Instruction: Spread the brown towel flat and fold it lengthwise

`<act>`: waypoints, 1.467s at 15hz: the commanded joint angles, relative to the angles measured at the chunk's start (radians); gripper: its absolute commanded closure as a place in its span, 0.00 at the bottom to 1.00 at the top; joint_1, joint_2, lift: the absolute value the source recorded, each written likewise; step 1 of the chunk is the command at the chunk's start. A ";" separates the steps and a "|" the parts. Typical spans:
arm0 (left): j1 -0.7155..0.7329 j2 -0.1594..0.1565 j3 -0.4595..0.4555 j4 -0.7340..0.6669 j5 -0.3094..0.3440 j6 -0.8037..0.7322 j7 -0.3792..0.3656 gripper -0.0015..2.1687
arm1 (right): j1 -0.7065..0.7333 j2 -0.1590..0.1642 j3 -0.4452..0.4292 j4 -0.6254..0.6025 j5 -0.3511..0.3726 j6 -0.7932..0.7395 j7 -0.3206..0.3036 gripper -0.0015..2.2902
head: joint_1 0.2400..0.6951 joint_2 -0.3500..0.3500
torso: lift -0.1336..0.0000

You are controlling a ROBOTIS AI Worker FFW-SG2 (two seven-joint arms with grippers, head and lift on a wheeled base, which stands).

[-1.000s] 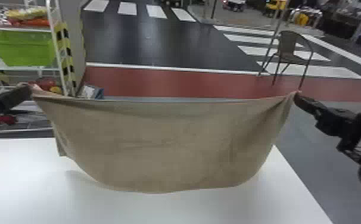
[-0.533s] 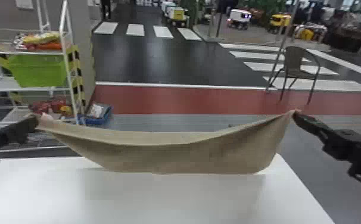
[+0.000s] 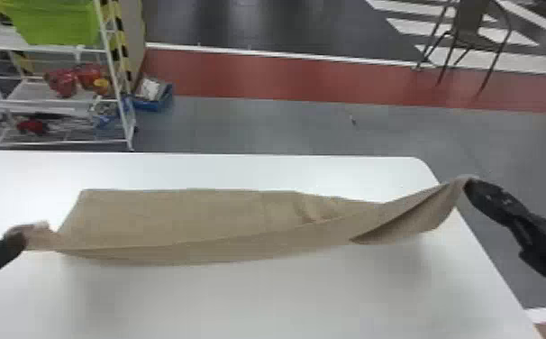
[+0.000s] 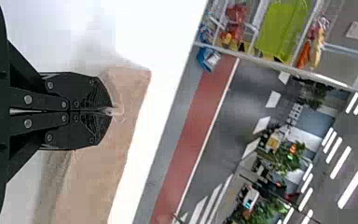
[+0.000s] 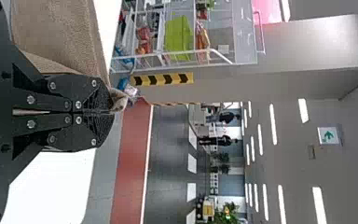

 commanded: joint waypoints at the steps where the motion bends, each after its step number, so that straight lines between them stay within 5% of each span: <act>1: 0.098 -0.034 0.013 -0.028 -0.057 -0.002 -0.016 0.87 | 0.104 0.010 -0.062 -0.002 -0.049 -0.081 0.026 0.74 | 1.00 0.25 | 0.08; 5: 0.178 -0.084 0.061 -0.033 -0.103 0.001 -0.062 0.87 | 0.212 -0.003 -0.112 0.032 -0.085 -0.167 0.111 0.74 | 1.00 0.21 | 0.08; 13: 0.211 -0.088 0.147 -0.031 -0.143 0.001 -0.108 0.86 | 0.298 -0.033 -0.079 0.121 -0.035 -0.207 0.167 0.72 | 1.00 0.25 | 0.08; 14: 0.215 -0.088 0.162 -0.028 -0.143 0.004 -0.109 0.83 | 0.313 -0.035 -0.077 0.125 -0.035 -0.219 0.189 0.66 | 1.00 0.26 | 0.08; 16: 0.216 -0.088 0.190 -0.022 -0.144 0.001 -0.129 0.60 | 0.338 -0.036 -0.068 0.130 -0.032 -0.250 0.195 0.66 | 1.00 0.30 | 0.08; 18: 0.224 -0.088 0.227 -0.037 -0.144 0.007 -0.135 0.03 | 0.350 -0.036 -0.073 0.134 -0.026 -0.250 0.197 0.65 | 1.00 0.33 | 0.08; 22: 0.227 -0.088 0.280 -0.026 -0.144 0.034 -0.152 0.01 | 0.365 -0.036 -0.096 0.134 -0.056 -0.253 0.223 0.57 | 1.00 0.40 | 0.08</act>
